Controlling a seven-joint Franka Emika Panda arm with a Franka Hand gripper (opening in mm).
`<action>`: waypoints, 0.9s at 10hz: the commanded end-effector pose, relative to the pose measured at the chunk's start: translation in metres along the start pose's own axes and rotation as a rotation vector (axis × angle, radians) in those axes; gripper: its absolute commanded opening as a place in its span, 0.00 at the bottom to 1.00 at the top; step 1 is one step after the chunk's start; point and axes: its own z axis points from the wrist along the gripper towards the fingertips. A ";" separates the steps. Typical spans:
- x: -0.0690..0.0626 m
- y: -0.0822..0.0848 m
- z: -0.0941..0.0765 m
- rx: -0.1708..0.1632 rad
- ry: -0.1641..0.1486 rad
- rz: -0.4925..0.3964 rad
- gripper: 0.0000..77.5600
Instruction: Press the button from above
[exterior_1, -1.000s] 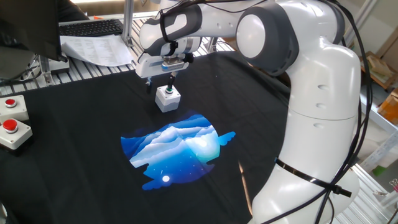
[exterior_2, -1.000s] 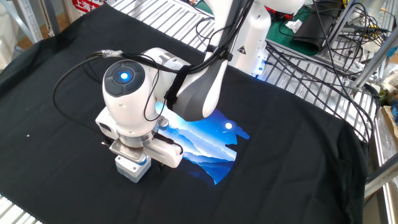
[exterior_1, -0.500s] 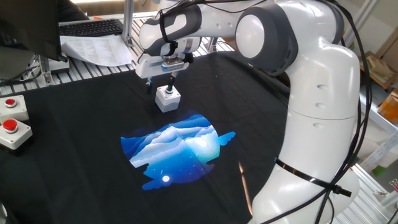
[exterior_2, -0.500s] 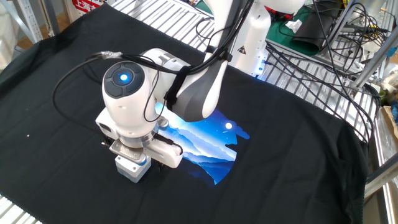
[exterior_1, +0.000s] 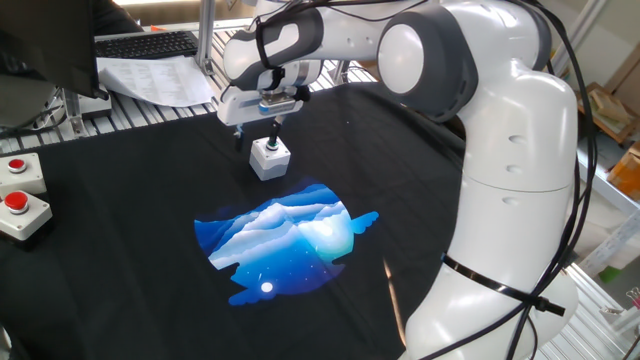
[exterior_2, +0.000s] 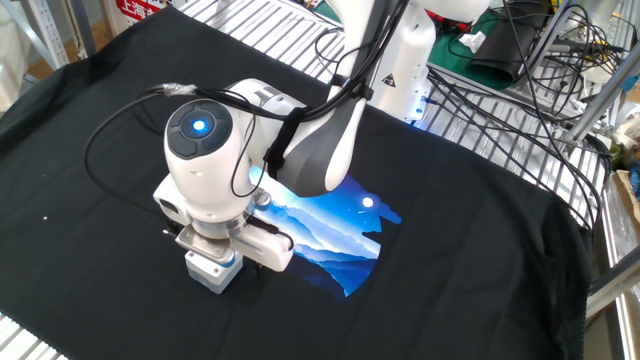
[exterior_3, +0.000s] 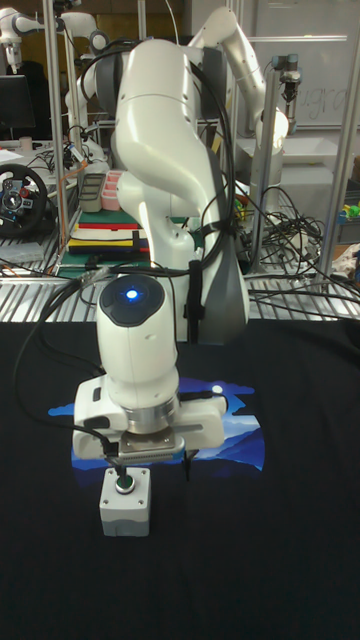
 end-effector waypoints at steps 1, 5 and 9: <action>-0.001 0.000 0.003 0.002 0.004 0.000 1.00; -0.002 -0.003 0.009 0.001 0.007 -0.003 1.00; -0.003 -0.002 0.016 0.000 0.006 -0.003 1.00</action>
